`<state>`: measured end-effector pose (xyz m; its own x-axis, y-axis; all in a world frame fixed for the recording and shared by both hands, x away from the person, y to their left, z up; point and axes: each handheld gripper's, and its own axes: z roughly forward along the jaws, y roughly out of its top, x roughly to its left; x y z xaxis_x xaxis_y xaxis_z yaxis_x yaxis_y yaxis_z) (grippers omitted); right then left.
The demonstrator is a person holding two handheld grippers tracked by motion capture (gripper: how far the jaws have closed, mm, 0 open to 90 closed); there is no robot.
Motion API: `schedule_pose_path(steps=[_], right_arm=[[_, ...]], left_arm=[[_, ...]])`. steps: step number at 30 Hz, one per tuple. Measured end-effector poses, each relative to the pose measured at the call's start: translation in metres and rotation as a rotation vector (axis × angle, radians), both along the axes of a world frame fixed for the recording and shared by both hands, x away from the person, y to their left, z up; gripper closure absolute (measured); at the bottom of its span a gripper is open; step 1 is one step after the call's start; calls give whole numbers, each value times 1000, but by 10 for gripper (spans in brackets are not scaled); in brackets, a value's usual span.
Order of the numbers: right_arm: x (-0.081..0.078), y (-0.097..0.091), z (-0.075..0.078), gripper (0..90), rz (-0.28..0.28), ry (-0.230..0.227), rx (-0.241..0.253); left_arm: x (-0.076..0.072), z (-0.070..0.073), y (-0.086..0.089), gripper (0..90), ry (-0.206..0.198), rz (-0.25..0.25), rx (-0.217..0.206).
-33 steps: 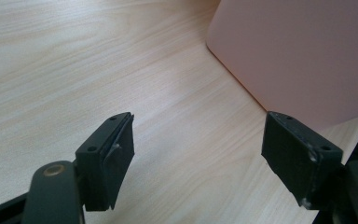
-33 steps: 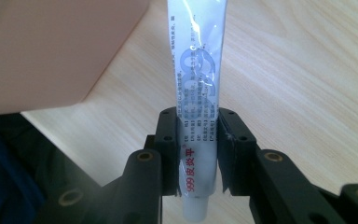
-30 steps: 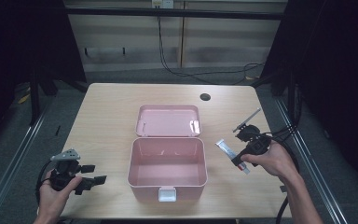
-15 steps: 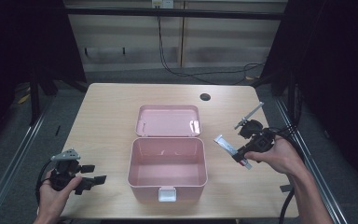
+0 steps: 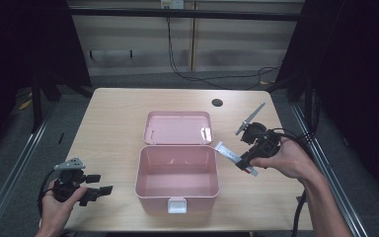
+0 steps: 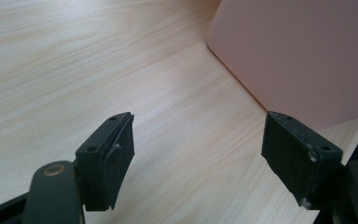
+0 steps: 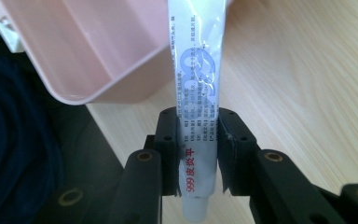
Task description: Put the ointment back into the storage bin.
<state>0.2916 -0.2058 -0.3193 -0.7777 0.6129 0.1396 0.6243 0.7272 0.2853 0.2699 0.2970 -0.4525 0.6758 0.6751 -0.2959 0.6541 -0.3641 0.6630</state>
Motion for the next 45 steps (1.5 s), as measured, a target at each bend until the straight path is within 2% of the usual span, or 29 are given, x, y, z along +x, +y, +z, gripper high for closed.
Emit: schedule_pose_path(steps=[1,6,14,21,25,30,39,45], right_arm=[[0,0,0,719,0,0,0],[1,18,2,719,76,1,-11],[1,40,7,720,142,9,-16],[3,54,11,720,160,17,-18],[4,65,13,720,199,8,-16],[6,80,10,719,247,14,-14],[11,99,6,719,288,18,-34],[11,115,-2,720,330,52,-53]], left_arm=[[0,0,0,252,0,2,-1],[0,0,0,252,-1,9,-3],[0,0,1,251,-3,6,-8],[0,0,1,252,-4,2,-7],[0,0,1,251,-3,1,-7],[0,1,1,252,-2,0,-9],[0,1,1,252,0,-2,-11],[-1,1,1,252,-4,-3,-13]])
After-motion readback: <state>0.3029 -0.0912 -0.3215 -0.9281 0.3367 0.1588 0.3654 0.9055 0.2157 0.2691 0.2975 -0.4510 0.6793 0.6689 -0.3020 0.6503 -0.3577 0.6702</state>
